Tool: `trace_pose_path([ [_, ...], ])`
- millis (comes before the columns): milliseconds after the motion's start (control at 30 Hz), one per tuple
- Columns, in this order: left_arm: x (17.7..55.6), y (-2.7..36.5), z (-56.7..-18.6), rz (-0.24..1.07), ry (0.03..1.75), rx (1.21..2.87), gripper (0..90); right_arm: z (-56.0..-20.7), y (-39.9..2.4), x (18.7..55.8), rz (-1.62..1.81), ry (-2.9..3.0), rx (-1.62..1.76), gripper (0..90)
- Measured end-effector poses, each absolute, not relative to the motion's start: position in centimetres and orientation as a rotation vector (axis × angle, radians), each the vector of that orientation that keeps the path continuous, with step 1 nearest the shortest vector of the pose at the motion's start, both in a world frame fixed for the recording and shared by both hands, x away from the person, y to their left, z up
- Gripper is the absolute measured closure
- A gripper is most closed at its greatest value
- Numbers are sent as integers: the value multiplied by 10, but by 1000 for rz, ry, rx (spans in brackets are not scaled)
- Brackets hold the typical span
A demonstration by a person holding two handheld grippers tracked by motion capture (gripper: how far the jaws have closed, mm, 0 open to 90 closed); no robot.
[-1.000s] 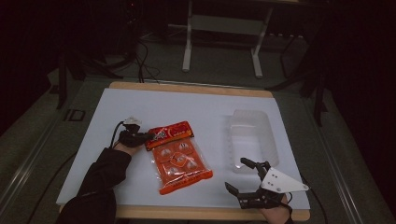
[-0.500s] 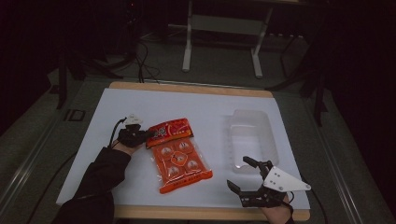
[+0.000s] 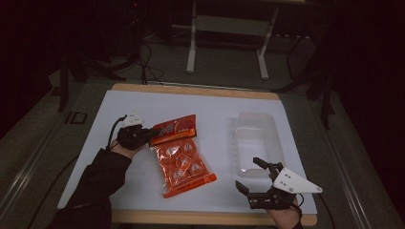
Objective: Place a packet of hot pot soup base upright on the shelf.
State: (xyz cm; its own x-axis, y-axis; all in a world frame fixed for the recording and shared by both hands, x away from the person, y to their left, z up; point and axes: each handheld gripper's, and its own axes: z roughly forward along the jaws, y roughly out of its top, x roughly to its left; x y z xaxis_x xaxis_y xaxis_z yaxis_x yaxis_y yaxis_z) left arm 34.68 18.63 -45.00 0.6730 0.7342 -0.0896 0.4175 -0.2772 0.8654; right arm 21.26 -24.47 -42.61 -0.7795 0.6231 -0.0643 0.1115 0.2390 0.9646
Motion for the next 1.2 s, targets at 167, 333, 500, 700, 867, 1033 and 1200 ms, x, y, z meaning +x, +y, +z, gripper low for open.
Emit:
trace_pose_path([
  [167, 337, 182, -434, 414, 845, 1894, 900, -425, -245, 214, 1558, 2086, 682, 109],
  [333, 329, 181, -419, 405, 809, 1871, 900, -424, -246, 214, 1572, 2078, 693, 107],
  [500, 314, 175, -403, 419, 752, 1870, 900, -422, -247, 217, 1577, 2074, 703, 107],
  [700, 301, 170, -389, 430, 694, 1863, 900, -414, -252, 218, 1598, 2062, 677, 151],
  [867, 292, 162, -377, 417, 646, 1866, 900, -409, -254, 219, 1598, 2060, 661, 144],
  [1033, 282, 154, -367, 423, 594, 1868, 900, -405, -258, 222, 1622, 2071, 665, 129],
  [1200, 274, 144, -360, 410, 540, 1875, 900, -401, -260, 223, 1614, 2064, 651, 132],
])
